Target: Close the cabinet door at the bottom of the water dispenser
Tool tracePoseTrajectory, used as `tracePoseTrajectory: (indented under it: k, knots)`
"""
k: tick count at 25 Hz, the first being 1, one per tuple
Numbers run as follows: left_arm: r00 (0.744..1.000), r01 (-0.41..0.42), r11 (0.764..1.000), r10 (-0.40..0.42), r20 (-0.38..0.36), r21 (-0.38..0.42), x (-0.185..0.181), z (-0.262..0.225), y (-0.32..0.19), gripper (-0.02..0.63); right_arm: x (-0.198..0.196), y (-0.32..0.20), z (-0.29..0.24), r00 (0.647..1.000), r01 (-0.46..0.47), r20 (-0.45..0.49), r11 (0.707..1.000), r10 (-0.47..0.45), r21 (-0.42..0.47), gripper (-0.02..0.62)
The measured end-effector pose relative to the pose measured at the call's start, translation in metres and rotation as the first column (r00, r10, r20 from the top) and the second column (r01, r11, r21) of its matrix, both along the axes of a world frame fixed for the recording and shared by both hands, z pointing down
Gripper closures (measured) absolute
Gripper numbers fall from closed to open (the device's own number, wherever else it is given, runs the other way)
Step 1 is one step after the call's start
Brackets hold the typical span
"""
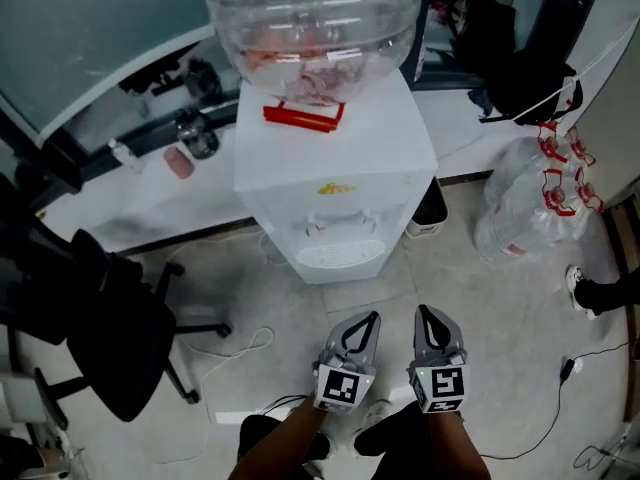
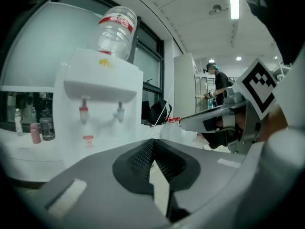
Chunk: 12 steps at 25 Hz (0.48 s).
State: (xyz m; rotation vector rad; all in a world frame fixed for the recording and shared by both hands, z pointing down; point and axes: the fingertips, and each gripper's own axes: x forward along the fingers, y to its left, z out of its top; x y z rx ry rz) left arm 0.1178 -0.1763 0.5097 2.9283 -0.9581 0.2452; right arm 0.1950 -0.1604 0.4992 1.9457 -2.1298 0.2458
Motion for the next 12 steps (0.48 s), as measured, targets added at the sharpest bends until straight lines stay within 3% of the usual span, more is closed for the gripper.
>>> tracePoseTrajectory:
  k: [3, 8, 12]
  knots:
    - [0.998, 0.041, 0.997, -0.043, -0.039, -0.063, -0.025, -0.079, 0.019, 0.591, -0.022, 0.014, -0.075, 0.998, 0.058, 0.022, 0.998, -0.057, -0.035, 0.592]
    - [0.989, 0.123, 0.977, -0.135, -0.059, -0.176, -0.062, -0.179, 0.039, 0.59, -0.061, 0.028, -0.183, 0.986, 0.166, 0.035, 0.986, -0.166, -0.02, 0.592]
    - [0.987, 0.138, 0.974, -0.15, -0.057, -0.18, -0.082, -0.246, 0.049, 0.59, -0.095, 0.037, -0.25, 0.973, 0.23, 0.018, 0.973, -0.23, 0.005, 0.592]
